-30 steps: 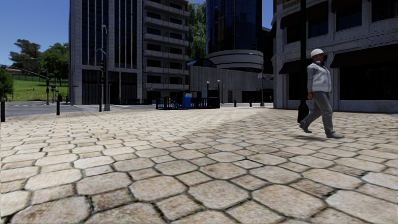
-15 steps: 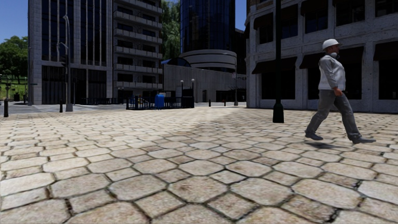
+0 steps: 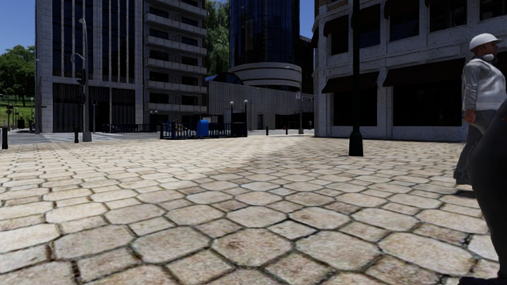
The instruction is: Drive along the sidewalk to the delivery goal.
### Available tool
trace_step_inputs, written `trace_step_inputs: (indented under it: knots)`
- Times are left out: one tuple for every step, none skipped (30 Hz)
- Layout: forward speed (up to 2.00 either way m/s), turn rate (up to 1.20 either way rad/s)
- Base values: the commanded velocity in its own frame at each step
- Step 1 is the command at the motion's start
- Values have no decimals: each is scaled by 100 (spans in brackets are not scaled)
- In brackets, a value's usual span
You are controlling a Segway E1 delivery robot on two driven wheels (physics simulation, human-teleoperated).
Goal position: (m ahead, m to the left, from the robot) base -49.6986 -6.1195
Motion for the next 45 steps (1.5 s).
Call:
trace_step_inputs:
  knots:
    - [0,0]
    - [0,0]
    - [0,0]
    - [0,0]
    - [0,0]
    - [0,0]
    - [0,0]
    - [0,0]
    - [0,0]
    - [0,0]
    - [0,0]
    - [0,0]
    - [0,0]
    - [0,0]
    - [0,0]
    - [0,0]
    - [0,0]
    - [0,0]
    - [0,0]
    - [0,0]
    - [0,0]
    - [0,0]
    - [0,0]
    - [0,0]
    - [0,0]
    - [0,0]
    - [0,0]
    - [0,0]
    - [0,0]
    - [0,0]
    - [0,0]
    - [0,0]
    - [0,0]
    - [0,0]
    - [0,0]
    - [0,0]
    - [0,-13]
    - [0,-23]
    - [0,-25]
    - [0,-25]
    - [8,-25]
    - [25,-25]
    - [40,-25]
    - [50,-25]
    - [58,-29]
